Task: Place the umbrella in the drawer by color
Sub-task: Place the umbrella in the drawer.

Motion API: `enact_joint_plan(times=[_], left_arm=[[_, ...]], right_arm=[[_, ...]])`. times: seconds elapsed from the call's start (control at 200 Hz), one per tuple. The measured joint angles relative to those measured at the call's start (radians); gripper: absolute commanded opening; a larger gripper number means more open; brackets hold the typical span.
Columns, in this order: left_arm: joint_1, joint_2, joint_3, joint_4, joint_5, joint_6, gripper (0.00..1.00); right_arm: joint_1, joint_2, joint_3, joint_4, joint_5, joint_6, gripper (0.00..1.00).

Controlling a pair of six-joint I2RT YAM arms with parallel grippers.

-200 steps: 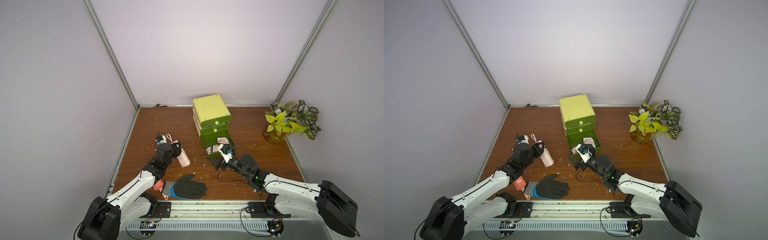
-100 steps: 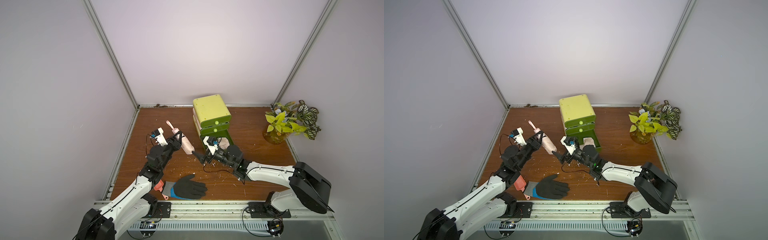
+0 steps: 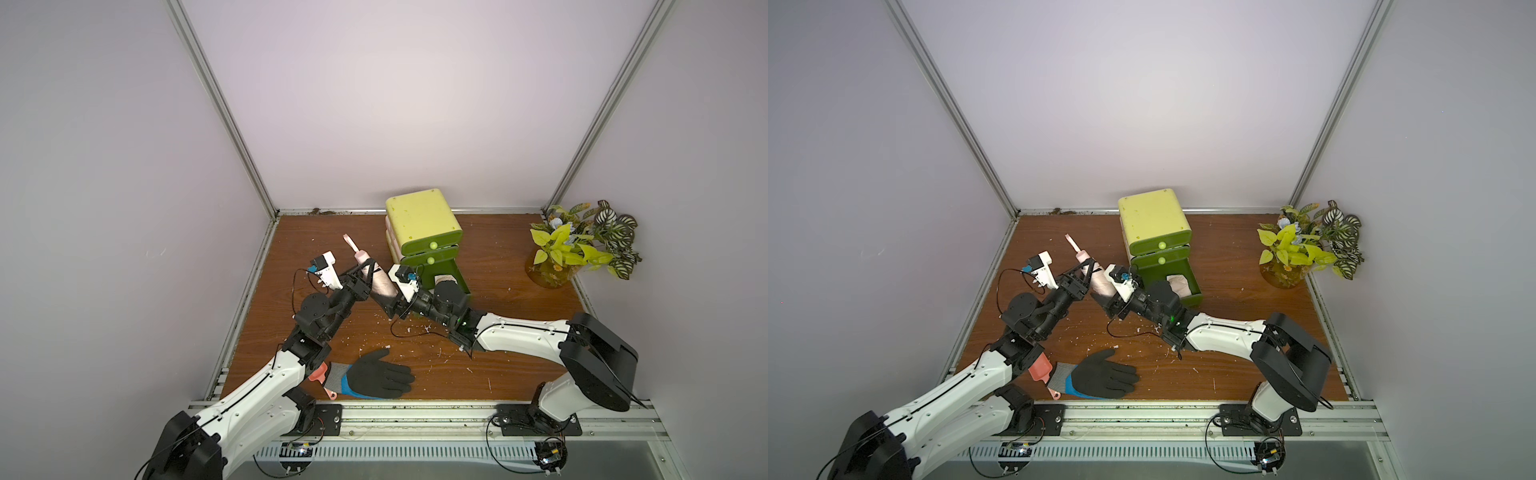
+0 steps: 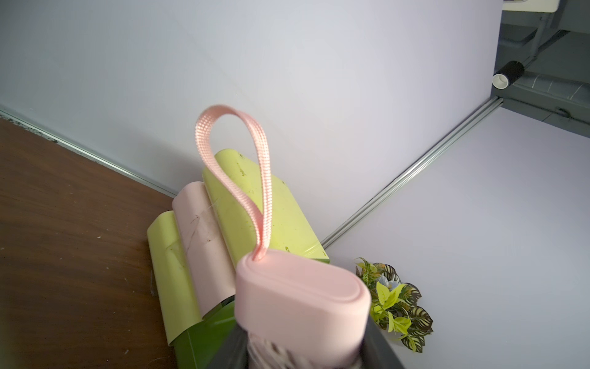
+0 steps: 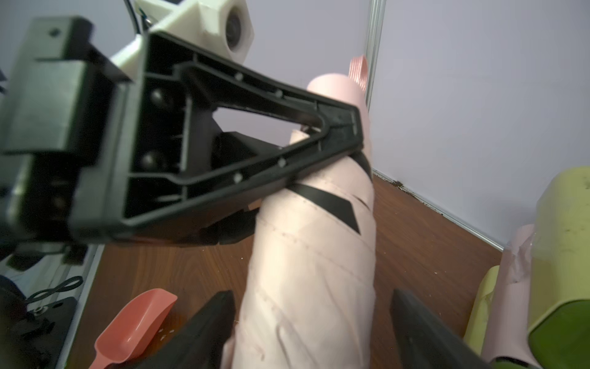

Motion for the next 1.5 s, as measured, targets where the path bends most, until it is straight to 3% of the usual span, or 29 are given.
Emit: enact_joint_plan(times=[0.155,0.29,0.335,0.38,0.4,0.565,0.75,0.831,0.956,1.081,1.276,1.501], left_arm=[[-0.011,0.001,0.002,0.006,-0.006,0.024,0.39],[-0.014,-0.002,0.004,-0.010,-0.017,0.023,0.67],[-0.014,-0.011,0.009,-0.032,-0.022,0.022,0.78],[-0.015,-0.031,0.018,-0.064,-0.024,0.032,0.97],[-0.015,-0.043,0.024,-0.082,-0.025,0.027,1.00],[-0.016,-0.227,0.142,-0.394,-0.105,0.075,1.00],[-0.016,-0.457,0.337,-0.713,-0.297,0.185,1.00],[-0.016,-0.539,0.344,-0.791,-0.334,0.241,1.00],[-0.016,-0.636,0.257,-0.847,-0.284,0.349,1.00],[-0.016,-0.658,0.194,-0.896,-0.209,0.420,1.00],[-0.016,-0.665,0.176,-0.924,-0.152,0.459,1.00],[-0.016,-0.722,0.170,-0.934,-0.146,0.477,1.00]], right_arm=[[0.000,-0.006,0.024,-0.069,-0.003,-0.043,0.40],[-0.008,-0.032,0.069,-0.203,0.016,-0.113,0.00],[-0.008,-0.043,0.088,-0.262,0.018,-0.142,0.00],[-0.005,-0.059,0.103,-0.322,0.022,-0.177,0.00],[-0.004,-0.065,0.108,-0.346,0.023,-0.191,0.00],[0.006,-0.117,0.190,-0.592,0.080,-0.389,0.00],[0.006,-0.186,0.236,-0.903,0.288,-0.721,0.00],[0.004,-0.200,0.236,-1.012,0.417,-0.860,0.00],[-0.030,-0.187,0.236,-1.129,0.600,-1.042,0.00],[-0.121,-0.164,0.236,-1.181,0.700,-1.160,0.00],[-0.246,-0.096,0.236,-1.153,0.756,-1.283,0.00],[-0.249,0.037,0.243,-1.044,0.727,-1.365,0.00]])
